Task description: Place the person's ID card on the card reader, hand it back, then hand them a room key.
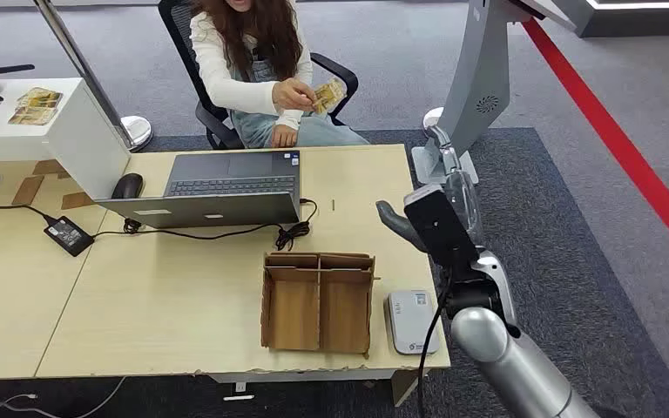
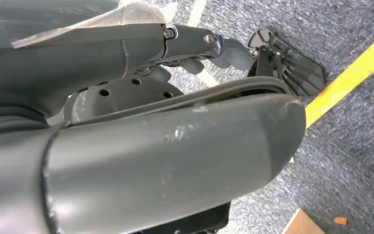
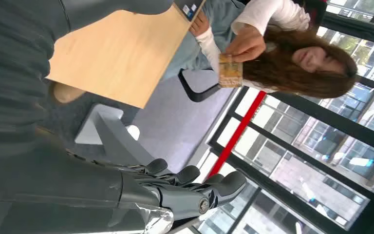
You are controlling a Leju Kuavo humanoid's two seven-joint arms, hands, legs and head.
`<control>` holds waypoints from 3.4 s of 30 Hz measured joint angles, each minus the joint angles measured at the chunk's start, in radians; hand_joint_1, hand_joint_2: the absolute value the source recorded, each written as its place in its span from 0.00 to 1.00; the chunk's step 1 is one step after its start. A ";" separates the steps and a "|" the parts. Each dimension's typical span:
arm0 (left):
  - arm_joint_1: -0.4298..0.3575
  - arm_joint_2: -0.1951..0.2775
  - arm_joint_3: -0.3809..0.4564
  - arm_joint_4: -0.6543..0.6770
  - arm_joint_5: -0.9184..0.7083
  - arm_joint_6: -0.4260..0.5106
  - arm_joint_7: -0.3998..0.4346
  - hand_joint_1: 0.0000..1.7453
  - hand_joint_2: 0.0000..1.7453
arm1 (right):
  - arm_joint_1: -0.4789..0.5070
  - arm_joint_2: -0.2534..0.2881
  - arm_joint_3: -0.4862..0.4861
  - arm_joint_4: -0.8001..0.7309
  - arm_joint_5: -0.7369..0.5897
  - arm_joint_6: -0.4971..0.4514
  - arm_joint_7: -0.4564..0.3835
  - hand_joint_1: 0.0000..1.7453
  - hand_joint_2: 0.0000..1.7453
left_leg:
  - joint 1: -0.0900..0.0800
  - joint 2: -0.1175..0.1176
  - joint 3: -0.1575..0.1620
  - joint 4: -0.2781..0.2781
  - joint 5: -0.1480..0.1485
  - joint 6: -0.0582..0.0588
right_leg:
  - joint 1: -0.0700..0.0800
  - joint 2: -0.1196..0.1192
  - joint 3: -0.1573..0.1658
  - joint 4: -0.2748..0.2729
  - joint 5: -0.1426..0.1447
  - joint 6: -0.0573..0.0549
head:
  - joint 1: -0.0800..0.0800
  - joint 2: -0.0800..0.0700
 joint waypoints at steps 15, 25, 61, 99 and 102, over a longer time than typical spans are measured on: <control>-0.002 0.001 -0.015 0.000 -0.030 -0.035 -0.003 0.00 0.00 | -0.431 0.126 0.118 0.386 -0.037 0.096 -0.008 0.00 1.00 | 0.001 -0.002 -0.002 0.000 0.002 -0.001 | 0.001 -0.002 -0.001 0.001 0.000 -0.001 | 0.000 0.000; -0.001 0.000 -0.026 0.000 -0.032 -0.032 0.003 0.00 0.00 | -0.536 0.258 0.189 0.658 -0.041 0.102 -0.048 0.00 1.00 | 0.001 -0.002 -0.002 0.000 0.002 -0.001 | 0.001 -0.002 -0.002 0.001 0.000 -0.001 | 0.000 0.000; 0.002 0.002 -0.026 0.000 -0.012 -0.037 0.014 0.00 0.00 | -0.559 0.351 0.267 0.917 -0.060 0.109 -0.089 1.00 1.00 | 0.001 -0.001 -0.001 0.000 0.002 -0.001 | 0.001 -0.002 -0.002 0.001 0.000 -0.001 | 0.000 0.000; 0.012 -0.010 -0.009 0.000 0.070 0.004 -0.023 0.00 0.00 | -0.115 -0.038 0.108 0.196 0.053 0.034 0.093 1.00 1.00 | 0.000 -0.001 0.002 0.000 -0.001 0.001 | 0.001 0.000 0.000 -0.001 -0.001 0.001 | 0.000 0.000; 0.013 -0.012 0.000 0.000 0.077 0.010 -0.023 0.00 0.00 | 0.022 -0.078 0.063 0.125 0.052 0.016 0.102 1.00 1.00 | 0.000 -0.001 0.001 0.000 -0.002 0.001 | 0.000 0.000 -0.001 -0.001 -0.001 0.001 | 0.000 0.000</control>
